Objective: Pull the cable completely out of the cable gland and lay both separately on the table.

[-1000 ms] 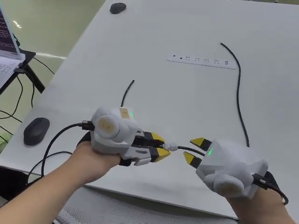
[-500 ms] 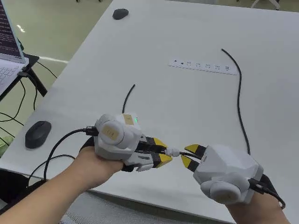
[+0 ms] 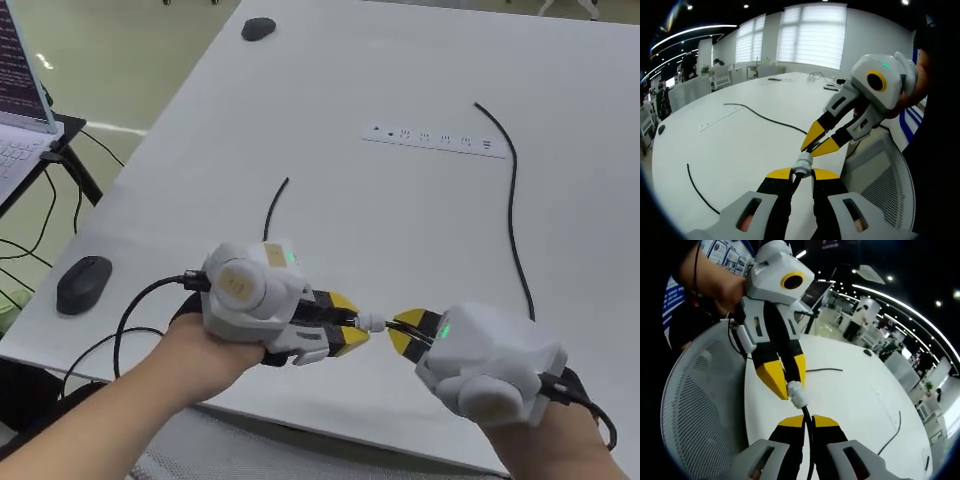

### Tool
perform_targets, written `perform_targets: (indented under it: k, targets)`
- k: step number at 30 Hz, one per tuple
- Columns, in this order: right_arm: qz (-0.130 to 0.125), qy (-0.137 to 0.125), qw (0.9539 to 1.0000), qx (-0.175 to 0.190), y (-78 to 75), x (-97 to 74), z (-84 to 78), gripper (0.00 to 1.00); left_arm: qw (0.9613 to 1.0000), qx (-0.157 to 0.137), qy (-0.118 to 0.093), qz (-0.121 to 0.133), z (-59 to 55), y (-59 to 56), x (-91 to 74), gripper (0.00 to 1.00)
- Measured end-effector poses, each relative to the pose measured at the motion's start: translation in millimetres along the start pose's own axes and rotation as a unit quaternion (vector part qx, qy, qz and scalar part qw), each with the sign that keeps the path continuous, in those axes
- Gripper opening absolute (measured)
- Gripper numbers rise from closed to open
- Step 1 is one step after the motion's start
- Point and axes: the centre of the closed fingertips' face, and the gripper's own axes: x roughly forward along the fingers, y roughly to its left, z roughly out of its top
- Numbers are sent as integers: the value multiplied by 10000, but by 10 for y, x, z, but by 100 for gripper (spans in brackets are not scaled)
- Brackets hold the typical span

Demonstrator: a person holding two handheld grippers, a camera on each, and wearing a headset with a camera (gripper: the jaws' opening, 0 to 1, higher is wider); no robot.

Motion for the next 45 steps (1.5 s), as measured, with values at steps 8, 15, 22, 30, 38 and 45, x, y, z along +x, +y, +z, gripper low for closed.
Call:
perform_targets:
  k: [8,15,22,30,38,45]
  targets:
    - [-32,109,9999,82,-37,-4,-92,0,10000,-66,-23,-18,-12,16,32,14]
    - [-111,193,9989,419,-125,-27,-231,0,10000,-34,-20,-25,4,20,58,14]
    - [-221,312,9972,637,-199,-53,-401,0,10000,-20,-7,-12,-6,43,41,14]
    - [-371,484,9834,1711,-302,-87,-722,0,9999,-100,-40,32,-19,69,19,14]
    - [-461,635,9692,2336,-298,-90,-893,0,9999,-101,-33,30,-16,59,26,14]
    - [-397,682,9612,2643,-267,-65,-900,0,9999,-111,-13,30,-15,62,28,14]
